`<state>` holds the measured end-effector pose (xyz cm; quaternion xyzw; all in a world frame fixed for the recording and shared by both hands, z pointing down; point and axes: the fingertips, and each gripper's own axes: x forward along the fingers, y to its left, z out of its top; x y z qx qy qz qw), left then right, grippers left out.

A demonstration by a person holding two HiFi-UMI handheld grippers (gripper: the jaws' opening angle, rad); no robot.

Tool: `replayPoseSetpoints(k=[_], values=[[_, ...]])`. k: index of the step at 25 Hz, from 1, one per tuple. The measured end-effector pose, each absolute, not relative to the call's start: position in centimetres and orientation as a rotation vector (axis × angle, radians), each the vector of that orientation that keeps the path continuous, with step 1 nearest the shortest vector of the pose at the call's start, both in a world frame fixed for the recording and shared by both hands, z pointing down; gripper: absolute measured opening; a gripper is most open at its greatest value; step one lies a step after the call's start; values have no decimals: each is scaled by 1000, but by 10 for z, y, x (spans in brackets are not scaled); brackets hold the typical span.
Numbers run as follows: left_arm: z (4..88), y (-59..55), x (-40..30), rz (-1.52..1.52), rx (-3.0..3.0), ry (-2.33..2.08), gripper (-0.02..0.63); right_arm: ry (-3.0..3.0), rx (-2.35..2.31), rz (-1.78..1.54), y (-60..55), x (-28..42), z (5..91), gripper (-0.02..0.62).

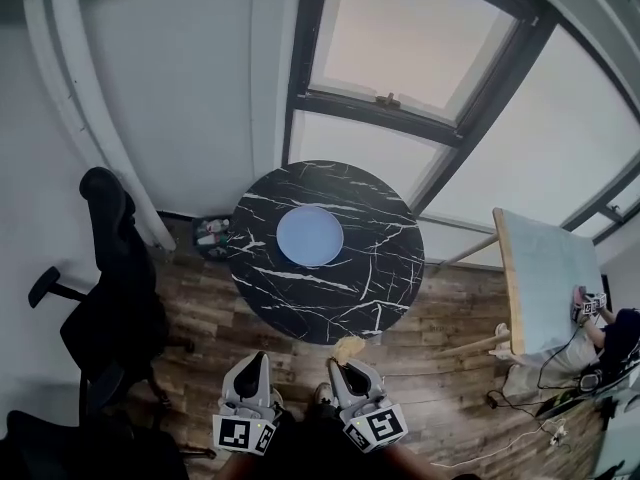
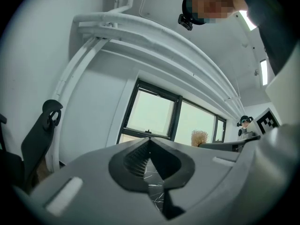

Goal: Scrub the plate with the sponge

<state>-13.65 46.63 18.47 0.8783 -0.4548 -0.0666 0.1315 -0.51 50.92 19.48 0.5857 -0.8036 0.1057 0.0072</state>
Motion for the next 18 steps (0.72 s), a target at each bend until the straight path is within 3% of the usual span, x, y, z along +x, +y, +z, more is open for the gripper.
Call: replayPoseSetpoints(k=[18], values=[[232,386,-118,-63,2493,-1292,-2,-2486,1778,313,427,15,222,21]])
